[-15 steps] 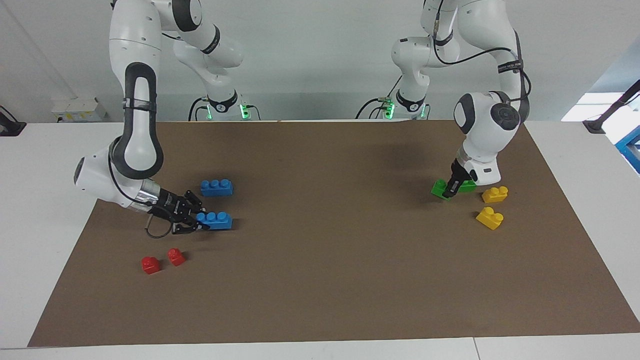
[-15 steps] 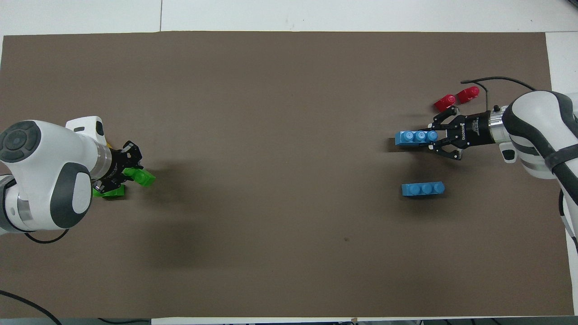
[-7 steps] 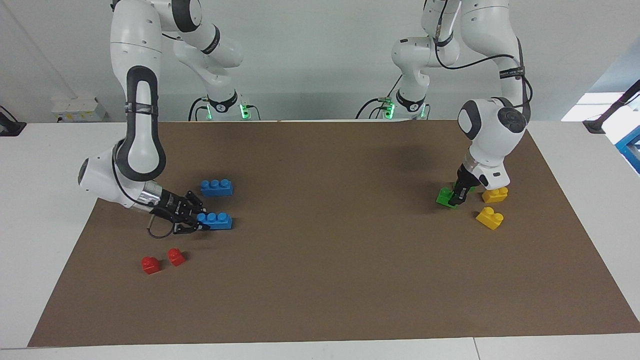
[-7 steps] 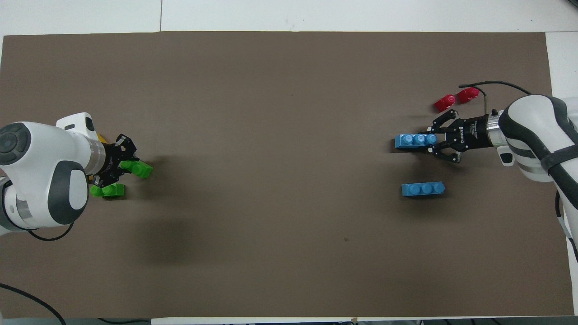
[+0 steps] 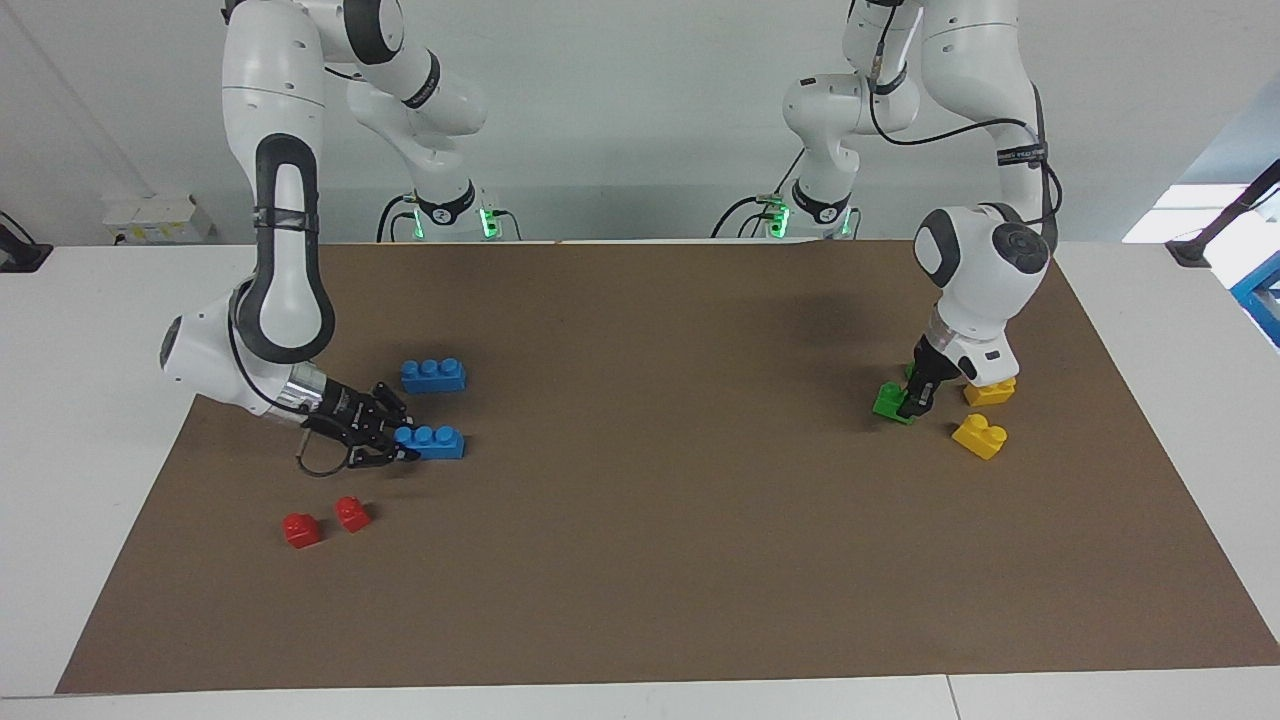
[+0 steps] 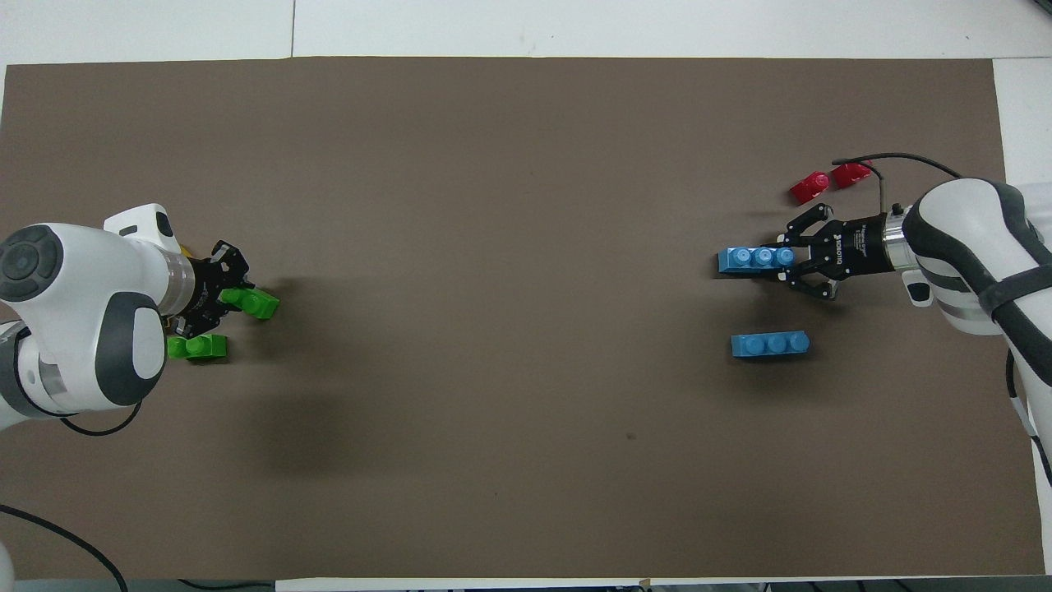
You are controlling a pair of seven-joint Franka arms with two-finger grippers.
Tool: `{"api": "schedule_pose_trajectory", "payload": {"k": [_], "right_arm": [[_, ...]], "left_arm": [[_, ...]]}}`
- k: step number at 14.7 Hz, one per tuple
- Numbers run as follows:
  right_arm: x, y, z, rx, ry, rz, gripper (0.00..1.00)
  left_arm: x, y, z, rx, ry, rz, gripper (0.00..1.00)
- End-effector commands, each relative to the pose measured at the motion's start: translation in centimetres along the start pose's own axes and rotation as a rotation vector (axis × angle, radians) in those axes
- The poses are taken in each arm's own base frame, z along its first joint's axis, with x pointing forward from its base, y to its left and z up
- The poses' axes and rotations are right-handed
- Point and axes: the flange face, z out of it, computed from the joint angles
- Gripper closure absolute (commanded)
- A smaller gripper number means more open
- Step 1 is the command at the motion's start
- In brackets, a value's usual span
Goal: Remove green block with left arm and hold with right
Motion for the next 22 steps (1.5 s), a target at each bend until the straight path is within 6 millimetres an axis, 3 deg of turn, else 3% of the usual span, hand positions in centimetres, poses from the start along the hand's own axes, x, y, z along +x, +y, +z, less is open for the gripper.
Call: {"api": "schedule_pose_trajectory", "payload": {"k": [1,2,5,6,7,10,13,18,22], "right_arm": [[-0.5,0.1,0.0,-0.008,0.02,-0.029,0.27],[-0.8,0.1,-0.2,-0.007,0.02,-0.03,0.16],[-2.5,0.0,-2.0,-0.004,0.004,-0.012,0.1],[-2.7,0.1,-2.8,-0.002,0.003,-0.01,0.1],[-3.1,0.1,-3.5,-0.013,0.012,-0.016,0.1],[-4.7,0.5,-5.7,-0.021,0.022,-0.02,0.06],[-6.3,0.9,-8.7,-0.011,0.042,-0.034,0.03],[-11.3,0.8,-15.1,0.0,0.103,-0.146,0.02],[-15.8,1.2,-19.5,-0.021,0.262,-0.338,0.02]], "left_arm": [[0.0,0.4,1.3,-0.007,-0.009,0.01,1.0],[0.0,0.4,1.4,-0.007,-0.009,0.012,1.0],[0.3,0.2,1.3,0.0,-0.014,0.116,1.0],[0.3,0.1,1.3,0.002,-0.016,0.13,0.84],[0.3,0.2,1.3,0.003,-0.017,0.132,0.01],[0.7,0.0,0.1,-0.003,-0.014,0.129,0.0],[0.8,1.6,-2.1,-0.014,-0.011,0.137,0.0],[2.5,3.6,-10.1,-0.008,-0.029,0.139,0.0],[1.7,3.6,-14.7,-0.001,-0.031,0.163,0.0]]}}
